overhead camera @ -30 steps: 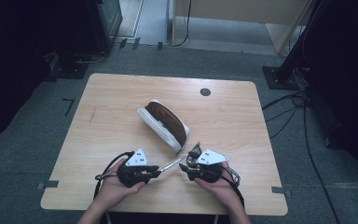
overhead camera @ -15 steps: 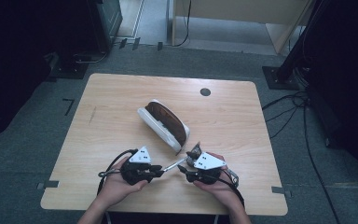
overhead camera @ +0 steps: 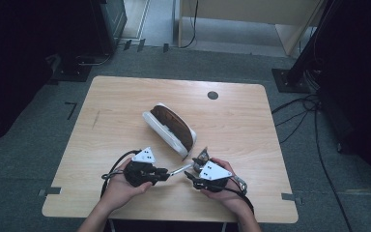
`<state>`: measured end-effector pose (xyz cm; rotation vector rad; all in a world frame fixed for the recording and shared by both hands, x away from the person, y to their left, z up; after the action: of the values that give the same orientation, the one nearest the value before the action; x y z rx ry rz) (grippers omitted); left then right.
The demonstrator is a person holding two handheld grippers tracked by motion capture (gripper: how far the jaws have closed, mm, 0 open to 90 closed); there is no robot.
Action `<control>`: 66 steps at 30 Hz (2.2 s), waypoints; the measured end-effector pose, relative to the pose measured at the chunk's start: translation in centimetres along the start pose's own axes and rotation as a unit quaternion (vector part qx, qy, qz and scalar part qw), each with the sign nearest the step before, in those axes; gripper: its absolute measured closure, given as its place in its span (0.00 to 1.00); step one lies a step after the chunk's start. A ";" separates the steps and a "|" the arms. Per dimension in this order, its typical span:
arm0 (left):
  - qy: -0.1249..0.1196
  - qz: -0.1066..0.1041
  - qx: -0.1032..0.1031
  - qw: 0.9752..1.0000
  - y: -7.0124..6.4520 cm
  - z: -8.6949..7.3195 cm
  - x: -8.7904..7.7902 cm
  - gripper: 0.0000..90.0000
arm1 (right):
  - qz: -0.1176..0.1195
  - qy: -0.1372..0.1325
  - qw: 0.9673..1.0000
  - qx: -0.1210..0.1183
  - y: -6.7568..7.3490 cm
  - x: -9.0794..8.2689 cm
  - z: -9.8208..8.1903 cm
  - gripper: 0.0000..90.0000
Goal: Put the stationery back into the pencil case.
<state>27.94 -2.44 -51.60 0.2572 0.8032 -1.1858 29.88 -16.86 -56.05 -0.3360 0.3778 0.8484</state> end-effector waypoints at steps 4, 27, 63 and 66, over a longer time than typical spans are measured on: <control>0.011 -0.008 0.005 1.000 -0.3 -0.1 0.3 0.86 | -0.002 -0.007 1.000 0.003 -0.2 -0.1 0.2 0.47; -0.011 -0.032 -0.014 0.999 0.1 0.4 0.0 0.85 | 0.031 0.016 0.995 -0.097 1.8 0.1 -0.5 0.75; -0.166 0.079 -0.067 0.981 4.8 -0.9 -5.6 0.11 | 0.039 -0.029 0.998 0.048 0.4 -2.3 4.3 0.90; -0.160 0.092 -0.073 0.980 5.4 -1.8 -5.7 0.11 | 0.035 -0.039 0.997 0.062 -0.1 -2.5 5.1 0.90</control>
<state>31.17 4.80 -50.18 0.0164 0.5662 -0.9575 29.36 -16.35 -50.40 -0.1744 0.3694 0.9004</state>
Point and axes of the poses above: each handheld gripper's, and its own axes: x roughly forward along the jaws, z roughly out of its top, y roughly to its left, the point moved 9 cm from there along x, roughly forward along the jaws, and after that the axes turned 3 degrees about x, right-handed, at the moved point
